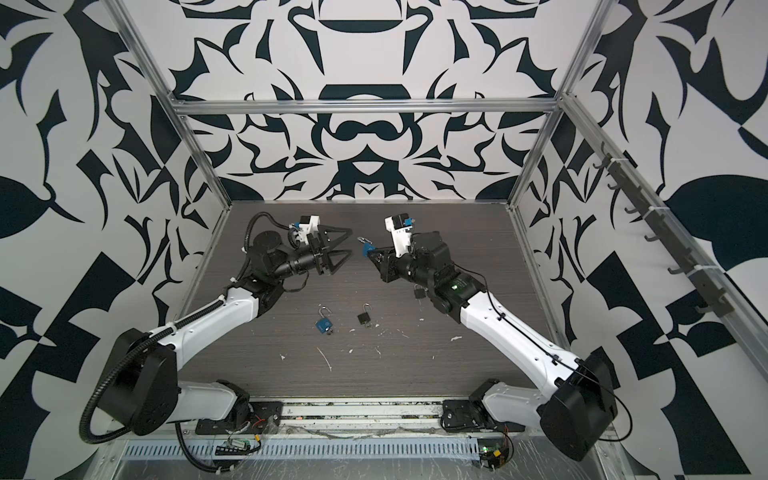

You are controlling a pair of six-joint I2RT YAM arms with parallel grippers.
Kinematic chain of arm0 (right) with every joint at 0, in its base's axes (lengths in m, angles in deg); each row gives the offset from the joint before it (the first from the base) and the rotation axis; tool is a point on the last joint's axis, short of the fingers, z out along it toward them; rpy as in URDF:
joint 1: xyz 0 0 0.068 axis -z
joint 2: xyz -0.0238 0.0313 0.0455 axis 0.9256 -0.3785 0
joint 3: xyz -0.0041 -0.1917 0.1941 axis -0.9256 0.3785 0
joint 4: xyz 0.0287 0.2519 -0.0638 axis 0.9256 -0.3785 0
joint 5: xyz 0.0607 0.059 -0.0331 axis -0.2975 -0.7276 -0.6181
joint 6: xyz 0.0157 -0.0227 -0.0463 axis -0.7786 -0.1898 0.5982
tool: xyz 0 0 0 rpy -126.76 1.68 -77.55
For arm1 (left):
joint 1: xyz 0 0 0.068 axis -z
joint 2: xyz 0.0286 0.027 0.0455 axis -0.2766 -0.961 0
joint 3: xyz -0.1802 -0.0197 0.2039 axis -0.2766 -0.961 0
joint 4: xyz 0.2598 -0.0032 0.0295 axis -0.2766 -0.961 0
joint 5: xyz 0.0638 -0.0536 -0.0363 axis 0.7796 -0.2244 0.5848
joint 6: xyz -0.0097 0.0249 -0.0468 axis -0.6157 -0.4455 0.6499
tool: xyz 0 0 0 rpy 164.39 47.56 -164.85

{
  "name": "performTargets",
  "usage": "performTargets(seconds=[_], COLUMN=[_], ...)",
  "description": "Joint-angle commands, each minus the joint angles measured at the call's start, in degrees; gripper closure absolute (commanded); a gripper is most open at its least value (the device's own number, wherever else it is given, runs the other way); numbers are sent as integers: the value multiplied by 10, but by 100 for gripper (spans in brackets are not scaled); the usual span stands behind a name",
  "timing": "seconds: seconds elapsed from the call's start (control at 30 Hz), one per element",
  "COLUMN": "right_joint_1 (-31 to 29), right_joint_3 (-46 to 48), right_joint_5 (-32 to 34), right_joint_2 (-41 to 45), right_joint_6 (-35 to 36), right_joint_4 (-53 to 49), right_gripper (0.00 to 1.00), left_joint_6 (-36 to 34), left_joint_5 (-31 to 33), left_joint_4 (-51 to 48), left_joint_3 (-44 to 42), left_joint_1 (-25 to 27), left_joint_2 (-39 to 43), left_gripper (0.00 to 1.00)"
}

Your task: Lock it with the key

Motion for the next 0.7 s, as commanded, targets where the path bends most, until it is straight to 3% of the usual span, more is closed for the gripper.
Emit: performTargets(seconds=[0.0, 0.07, 0.17, 0.4, 0.67], right_joint_1=[41, 47, 59, 59, 59], right_joint_3=[-53, -63, -65, -9, 2], right_joint_5=[-134, -162, -217, -265, -268], right_joint_2=[-4, -5, -18, -15, -15], right_joint_6=[-127, -162, -243, -417, -445], right_joint_4=[-20, -46, -55, 92, 138], right_gripper=[100, 100, 100, 100, 100], left_joint_6=[-244, -337, -391, -394, -370], left_joint_5=[-15, -9, -52, -170, -189], left_joint_4=[-182, -213, -179, -97, -102], left_joint_3=[70, 87, 101, 139, 150], left_joint_1=[-22, -22, -28, -28, -28], left_joint_2=[-5, -10, -21, -52, -65], left_gripper=[1, 1, 1, 3, 14])
